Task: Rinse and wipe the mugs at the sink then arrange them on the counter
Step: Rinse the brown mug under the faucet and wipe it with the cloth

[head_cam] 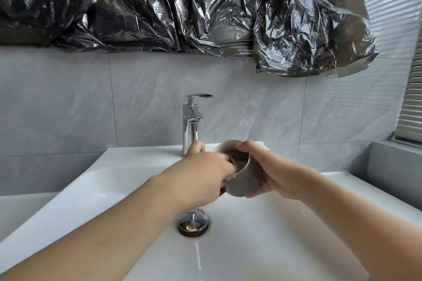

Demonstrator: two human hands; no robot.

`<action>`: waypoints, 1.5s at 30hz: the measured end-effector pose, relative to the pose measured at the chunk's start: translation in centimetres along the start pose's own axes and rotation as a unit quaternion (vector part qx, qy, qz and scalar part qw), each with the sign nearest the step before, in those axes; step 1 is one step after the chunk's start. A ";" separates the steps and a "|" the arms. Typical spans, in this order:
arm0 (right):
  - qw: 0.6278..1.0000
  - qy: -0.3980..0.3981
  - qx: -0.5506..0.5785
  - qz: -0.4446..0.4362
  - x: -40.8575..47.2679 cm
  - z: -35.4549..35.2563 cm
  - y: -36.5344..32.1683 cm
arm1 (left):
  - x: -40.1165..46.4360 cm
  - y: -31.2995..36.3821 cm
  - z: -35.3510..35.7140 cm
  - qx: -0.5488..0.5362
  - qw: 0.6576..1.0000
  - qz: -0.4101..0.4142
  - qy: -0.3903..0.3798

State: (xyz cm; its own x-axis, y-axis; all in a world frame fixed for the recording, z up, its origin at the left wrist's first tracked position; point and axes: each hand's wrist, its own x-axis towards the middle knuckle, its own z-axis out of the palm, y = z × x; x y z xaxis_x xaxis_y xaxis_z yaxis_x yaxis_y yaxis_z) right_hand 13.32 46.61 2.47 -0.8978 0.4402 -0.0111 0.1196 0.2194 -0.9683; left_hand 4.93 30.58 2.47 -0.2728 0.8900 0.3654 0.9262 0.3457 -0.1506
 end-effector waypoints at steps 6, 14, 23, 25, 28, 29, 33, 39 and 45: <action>0.997 0.064 -0.027 -0.041 -0.1 1.1 -0.6 | 0.4 1.7 1.0 -0.136 0.984 -0.117 -0.005; 0.995 0.065 0.045 -0.067 -0.1 1.2 -0.5 | 0.1 1.9 0.1 -0.109 0.986 -0.090 0.086; 0.979 0.136 -0.023 -0.151 -0.4 1.6 -1.1 | 0.6 2.7 0.4 -0.050 0.995 -0.090 0.009; 0.977 0.143 -0.014 -0.157 -0.5 1.4 -1.0 | 0.5 3.1 0.2 -0.117 0.987 -0.103 0.047; 0.982 0.123 0.012 -0.146 -0.6 1.2 -0.7 | 0.3 3.2 0.3 -0.147 0.981 -0.111 0.063; 0.985 0.103 0.022 -0.140 -0.7 1.1 -0.7 | 0.1 3.2 0.3 -0.108 0.987 -0.098 0.070; 0.994 0.026 -0.014 -0.106 -1.5 -0.1 -1.5 | 0.0 2.0 -0.7 0.080 0.994 0.026 0.073; 0.989 0.081 -0.085 -0.096 -1.3 -0.2 -1.6 | 0.0 2.4 -0.1 0.053 0.997 -0.009 0.057; 0.969 0.149 -0.066 -0.187 -0.8 0.1 -1.0 | -0.4 5.3 0.0 -0.126 0.973 -0.083 0.172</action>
State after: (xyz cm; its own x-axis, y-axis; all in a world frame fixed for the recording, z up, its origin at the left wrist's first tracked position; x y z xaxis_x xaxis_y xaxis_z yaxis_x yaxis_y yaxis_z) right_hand 13.85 45.98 3.42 -0.7285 0.5365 0.4259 -0.1198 0.5124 -0.8503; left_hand 9.96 32.10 1.50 -0.3617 0.6604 0.6581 0.9228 0.3541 0.1518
